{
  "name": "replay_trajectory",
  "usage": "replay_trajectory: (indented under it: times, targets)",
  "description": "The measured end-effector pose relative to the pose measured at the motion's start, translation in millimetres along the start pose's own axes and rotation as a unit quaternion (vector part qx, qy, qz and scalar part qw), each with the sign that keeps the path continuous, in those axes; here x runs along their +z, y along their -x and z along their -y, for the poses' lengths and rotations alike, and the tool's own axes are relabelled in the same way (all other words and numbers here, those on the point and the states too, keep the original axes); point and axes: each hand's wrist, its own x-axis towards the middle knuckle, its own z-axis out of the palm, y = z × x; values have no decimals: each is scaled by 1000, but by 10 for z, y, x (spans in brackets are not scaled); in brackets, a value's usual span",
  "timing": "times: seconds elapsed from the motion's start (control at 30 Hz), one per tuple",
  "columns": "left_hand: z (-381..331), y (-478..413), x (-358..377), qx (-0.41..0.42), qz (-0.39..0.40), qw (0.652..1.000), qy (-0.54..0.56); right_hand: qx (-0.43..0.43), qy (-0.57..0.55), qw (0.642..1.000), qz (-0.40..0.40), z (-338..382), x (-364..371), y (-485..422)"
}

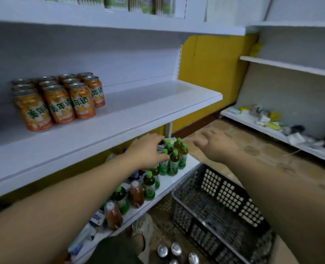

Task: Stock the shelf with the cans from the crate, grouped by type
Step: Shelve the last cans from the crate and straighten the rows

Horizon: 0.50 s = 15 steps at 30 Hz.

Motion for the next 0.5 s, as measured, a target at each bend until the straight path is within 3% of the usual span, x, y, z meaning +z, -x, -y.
replay_trajectory:
  times: [0.23, 0.5]
  targets:
    - [-557, 531, 1084, 17, 187, 981, 57, 92, -54, 993, 47, -523, 289, 1007]
    - [-359, 1206, 2234, -27, 270, 956, 112, 126, -95, 978, 135, -840, 1292, 1567]
